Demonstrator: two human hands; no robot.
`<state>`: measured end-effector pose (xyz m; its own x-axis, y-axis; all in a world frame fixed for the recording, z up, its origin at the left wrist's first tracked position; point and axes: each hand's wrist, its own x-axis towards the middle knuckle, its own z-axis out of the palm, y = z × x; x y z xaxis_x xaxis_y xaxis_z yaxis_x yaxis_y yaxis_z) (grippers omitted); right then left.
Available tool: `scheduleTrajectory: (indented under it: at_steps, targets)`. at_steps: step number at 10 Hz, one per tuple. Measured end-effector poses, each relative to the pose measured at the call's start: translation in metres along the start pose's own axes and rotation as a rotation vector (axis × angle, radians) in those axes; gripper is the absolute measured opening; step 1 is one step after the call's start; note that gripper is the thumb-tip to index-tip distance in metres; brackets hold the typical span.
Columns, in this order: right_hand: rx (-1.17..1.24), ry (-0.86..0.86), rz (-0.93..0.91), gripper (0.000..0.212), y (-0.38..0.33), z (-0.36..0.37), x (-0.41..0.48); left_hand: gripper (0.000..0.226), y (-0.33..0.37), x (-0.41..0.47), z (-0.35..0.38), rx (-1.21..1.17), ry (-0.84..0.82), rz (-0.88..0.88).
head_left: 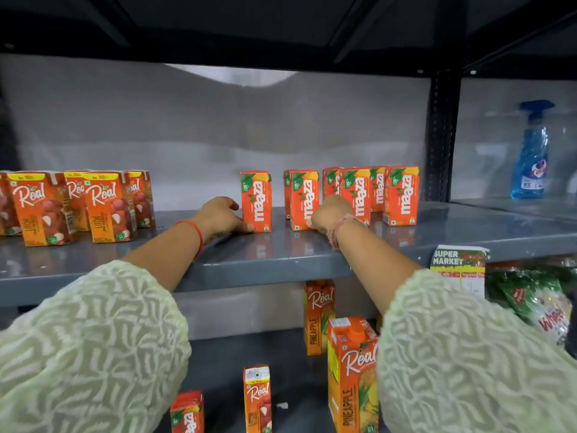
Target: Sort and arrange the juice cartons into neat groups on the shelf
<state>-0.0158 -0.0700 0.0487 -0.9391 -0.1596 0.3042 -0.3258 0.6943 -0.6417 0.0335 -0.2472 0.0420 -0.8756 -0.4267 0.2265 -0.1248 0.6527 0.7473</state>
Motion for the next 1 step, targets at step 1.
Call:
scheduleTrajectory:
  at_steps: [1]
  targets:
    - [0.024, 0.072, -0.036, 0.012, 0.0065, 0.0002, -0.0148, 0.055, 0.0024, -0.0117, -0.0078, 0.125, 0.213, 0.006]
